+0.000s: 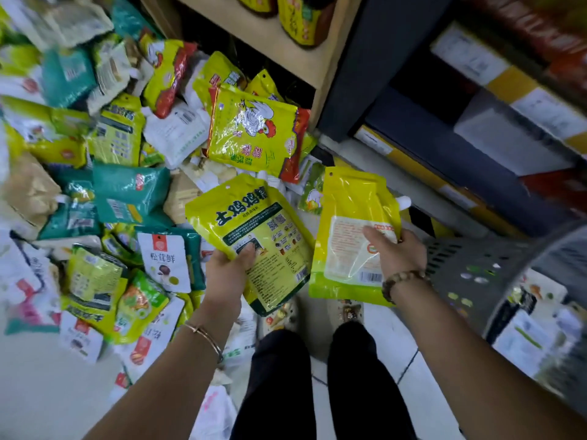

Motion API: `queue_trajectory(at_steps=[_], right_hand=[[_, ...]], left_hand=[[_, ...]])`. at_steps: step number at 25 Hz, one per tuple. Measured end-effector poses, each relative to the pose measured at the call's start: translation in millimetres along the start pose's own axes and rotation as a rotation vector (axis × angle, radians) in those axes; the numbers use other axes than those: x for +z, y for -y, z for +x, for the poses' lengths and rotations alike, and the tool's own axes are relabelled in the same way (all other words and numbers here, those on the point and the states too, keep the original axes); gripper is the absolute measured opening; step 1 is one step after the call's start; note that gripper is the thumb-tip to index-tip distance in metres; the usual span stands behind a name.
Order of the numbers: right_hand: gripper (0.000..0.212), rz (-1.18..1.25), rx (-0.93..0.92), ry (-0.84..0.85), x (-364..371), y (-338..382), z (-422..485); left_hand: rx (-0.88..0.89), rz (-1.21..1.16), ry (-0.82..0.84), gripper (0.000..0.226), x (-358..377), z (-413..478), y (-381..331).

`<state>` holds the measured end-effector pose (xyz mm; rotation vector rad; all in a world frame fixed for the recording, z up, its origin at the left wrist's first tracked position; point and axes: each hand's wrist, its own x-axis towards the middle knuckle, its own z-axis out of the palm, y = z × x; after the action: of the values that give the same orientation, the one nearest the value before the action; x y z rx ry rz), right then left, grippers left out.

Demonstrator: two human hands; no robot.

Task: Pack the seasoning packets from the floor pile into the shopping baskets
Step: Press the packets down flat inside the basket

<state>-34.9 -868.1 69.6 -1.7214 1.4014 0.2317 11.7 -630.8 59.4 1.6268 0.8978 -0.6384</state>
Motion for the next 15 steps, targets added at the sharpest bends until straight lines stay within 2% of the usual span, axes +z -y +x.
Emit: queue_trajectory(at_steps=[4, 7, 11, 13, 15], right_hand=[[0.027, 0.112, 0.007, -0.077, -63.0, -1.8, -48.4], [0.028, 0.158, 0.027, -0.145, -108.6, -15.5, -71.5], [0.026, 0.183, 0.056, -0.243, -182.8, -51.3, -81.1], [0.024, 0.192, 0.089, -0.274, -226.2, -76.8, -78.6], [0.024, 0.211, 0.123, -0.318, -267.1, -107.9, -71.0]], left_hand=[[0.091, 0.182, 0.093, 0.025, -8.5, -45.6, -21.9], [0.23, 0.273, 0.199, 0.016, 3.7, -84.4, -35.6], [0.303, 0.315, 0.345, 0.007, 50.7, -142.1, -34.1], [0.332, 0.324, 0.4, 0.014, 88.1, -170.7, -20.9], [0.359, 0.378, 0.437, 0.009, 129.1, -196.8, -3.4]])
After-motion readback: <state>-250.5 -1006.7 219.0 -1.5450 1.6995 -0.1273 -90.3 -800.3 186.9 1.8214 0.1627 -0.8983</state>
